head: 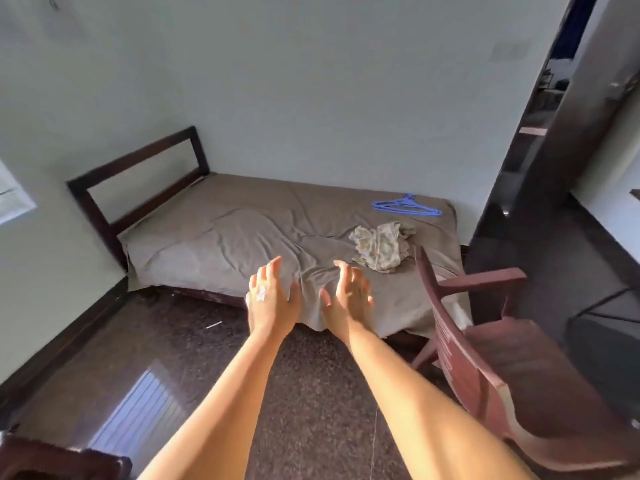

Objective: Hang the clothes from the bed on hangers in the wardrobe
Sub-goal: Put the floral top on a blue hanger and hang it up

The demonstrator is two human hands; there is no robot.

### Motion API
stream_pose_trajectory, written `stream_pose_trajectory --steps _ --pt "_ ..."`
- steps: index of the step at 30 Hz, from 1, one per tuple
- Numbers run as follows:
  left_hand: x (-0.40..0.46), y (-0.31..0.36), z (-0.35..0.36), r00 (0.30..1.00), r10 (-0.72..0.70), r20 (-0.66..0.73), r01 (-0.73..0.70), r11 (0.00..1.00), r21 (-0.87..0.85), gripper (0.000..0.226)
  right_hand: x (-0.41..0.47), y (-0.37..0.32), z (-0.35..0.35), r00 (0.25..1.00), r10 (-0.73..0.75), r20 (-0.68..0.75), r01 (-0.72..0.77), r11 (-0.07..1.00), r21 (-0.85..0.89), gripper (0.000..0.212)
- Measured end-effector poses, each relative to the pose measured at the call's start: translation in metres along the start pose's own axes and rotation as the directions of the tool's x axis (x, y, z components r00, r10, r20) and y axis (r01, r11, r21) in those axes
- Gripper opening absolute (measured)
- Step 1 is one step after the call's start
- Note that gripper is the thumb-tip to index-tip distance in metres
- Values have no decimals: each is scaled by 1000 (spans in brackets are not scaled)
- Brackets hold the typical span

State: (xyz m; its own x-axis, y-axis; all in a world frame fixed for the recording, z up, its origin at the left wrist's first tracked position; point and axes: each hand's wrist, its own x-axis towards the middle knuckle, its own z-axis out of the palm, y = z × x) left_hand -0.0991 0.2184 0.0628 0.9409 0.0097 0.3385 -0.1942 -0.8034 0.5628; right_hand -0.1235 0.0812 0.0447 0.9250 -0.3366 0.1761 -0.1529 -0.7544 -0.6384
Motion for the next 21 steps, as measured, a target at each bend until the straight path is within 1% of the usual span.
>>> stream_pose_trajectory --steps 4,8,10,12,14,17,19,21 --pt "62 -1 50 998 13 58 -10 999 -50 54 82 27 23 996 91 1 -91 996 1 57" --pt "136 2 122 984 98 146 -94 995 -33 57 166 59 51 987 154 -37 -154 988 -1 56" --pt "174 5 158 977 101 189 -99 995 -21 59 210 75 67 987 163 0 -162 985 -66 54" --pt "213 10 188 965 89 248 -92 996 0 61 254 88 80 990 141 21 -138 982 -127 52" --pt "250 15 213 956 94 277 -103 995 17 63 297 97 90 988 149 37 -142 979 -147 50" --pt "300 14 244 945 98 313 -112 993 27 62 357 108 102 975 211 74 -199 970 -140 48" --pt "336 9 270 939 85 333 -103 994 38 62 400 123 116 963 253 91 -238 959 -154 51" --pt "355 3 286 937 54 344 -71 997 40 63 422 140 126 946 294 134 -268 945 -185 56"
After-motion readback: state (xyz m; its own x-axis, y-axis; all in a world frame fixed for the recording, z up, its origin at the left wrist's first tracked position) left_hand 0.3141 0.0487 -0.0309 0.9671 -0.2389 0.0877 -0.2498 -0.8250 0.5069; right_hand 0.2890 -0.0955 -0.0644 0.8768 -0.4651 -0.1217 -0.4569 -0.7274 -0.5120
